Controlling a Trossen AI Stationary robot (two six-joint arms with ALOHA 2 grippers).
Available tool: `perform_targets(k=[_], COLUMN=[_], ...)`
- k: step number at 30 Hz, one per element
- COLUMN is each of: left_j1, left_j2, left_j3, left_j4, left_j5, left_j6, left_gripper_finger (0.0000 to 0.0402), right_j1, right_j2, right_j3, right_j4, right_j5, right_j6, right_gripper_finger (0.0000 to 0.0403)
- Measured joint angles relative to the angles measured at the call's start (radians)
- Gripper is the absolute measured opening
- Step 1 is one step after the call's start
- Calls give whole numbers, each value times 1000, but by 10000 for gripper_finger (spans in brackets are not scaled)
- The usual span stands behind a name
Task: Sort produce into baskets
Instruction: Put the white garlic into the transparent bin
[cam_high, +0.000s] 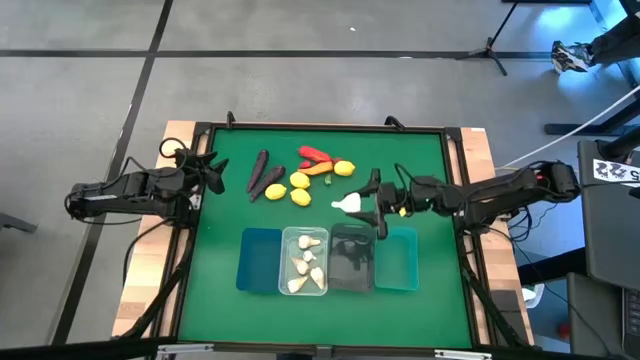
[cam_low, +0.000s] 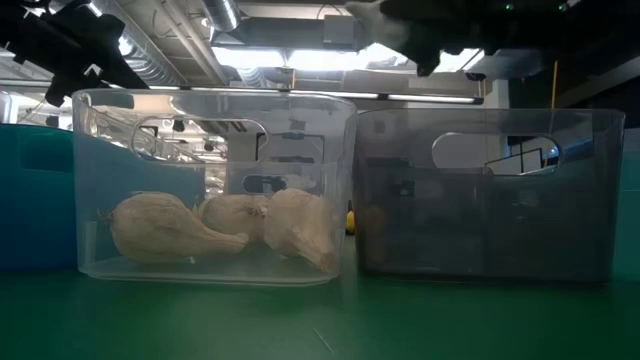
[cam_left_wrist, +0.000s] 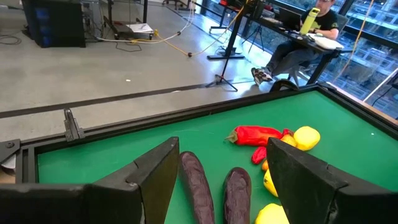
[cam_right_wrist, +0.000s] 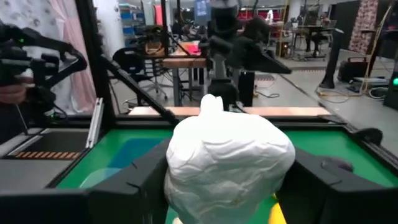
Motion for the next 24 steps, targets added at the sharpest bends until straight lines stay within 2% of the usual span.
perform_targets(k=[6, 12, 18, 24], left_j1=[0, 0, 0, 0], left_j2=[0, 0, 1, 1], left_j3=[0, 0, 0, 0], left_j4=[0, 0, 0, -1], left_j5=[-10, -14, -16, -16], left_j6=[-2, -2, -3, -2], left_gripper_finger=[237, 237, 237, 237], right_j1=[76, 79, 79, 78], right_j2=[113, 274, 401, 420], right_j3=[2, 99, 215, 236], right_j4=[138, 145, 134, 105], right_j5=[38, 36, -80, -180], right_j6=[0, 0, -1, -24], right_gripper_finger=[227, 227, 227, 227])
